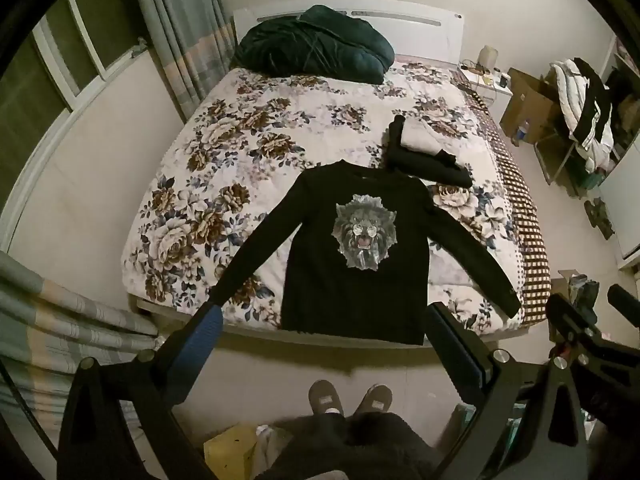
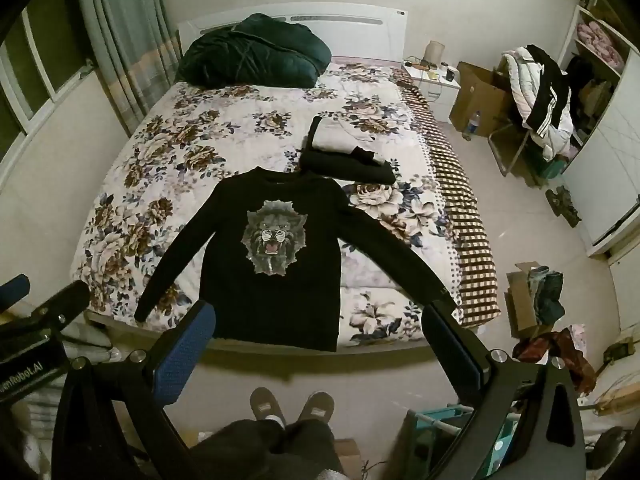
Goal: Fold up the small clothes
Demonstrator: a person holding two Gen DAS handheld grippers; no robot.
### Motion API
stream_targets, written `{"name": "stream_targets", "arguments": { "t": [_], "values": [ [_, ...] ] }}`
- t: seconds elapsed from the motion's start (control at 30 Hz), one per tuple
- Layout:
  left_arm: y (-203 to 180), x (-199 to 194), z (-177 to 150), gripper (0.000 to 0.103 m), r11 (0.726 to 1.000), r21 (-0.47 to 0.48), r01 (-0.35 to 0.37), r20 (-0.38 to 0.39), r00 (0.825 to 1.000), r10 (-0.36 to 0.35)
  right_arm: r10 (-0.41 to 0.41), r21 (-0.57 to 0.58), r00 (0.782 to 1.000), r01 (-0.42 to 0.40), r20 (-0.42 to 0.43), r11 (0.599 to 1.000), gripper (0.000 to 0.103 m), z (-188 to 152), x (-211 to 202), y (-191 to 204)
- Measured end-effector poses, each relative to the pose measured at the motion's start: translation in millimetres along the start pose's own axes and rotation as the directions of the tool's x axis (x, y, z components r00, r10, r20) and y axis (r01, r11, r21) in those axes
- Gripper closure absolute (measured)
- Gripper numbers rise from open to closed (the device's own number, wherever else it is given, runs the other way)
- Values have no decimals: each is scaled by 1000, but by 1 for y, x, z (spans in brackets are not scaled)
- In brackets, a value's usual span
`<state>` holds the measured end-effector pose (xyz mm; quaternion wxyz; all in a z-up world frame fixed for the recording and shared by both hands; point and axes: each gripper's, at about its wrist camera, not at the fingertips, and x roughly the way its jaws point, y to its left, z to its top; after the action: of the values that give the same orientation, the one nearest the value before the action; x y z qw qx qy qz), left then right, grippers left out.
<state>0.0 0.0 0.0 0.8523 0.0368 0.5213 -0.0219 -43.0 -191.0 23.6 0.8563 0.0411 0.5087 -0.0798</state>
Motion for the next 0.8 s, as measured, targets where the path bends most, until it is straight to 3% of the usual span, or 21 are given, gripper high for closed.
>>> {"name": "stream_targets", "arguments": {
  "t": [0.8],
  "values": [
    [0,-5,-11,0,1000,5,-10,-11,1000,10,21,2,999,-21,-23,1000,0,-16,-5,4]
  ]
}}
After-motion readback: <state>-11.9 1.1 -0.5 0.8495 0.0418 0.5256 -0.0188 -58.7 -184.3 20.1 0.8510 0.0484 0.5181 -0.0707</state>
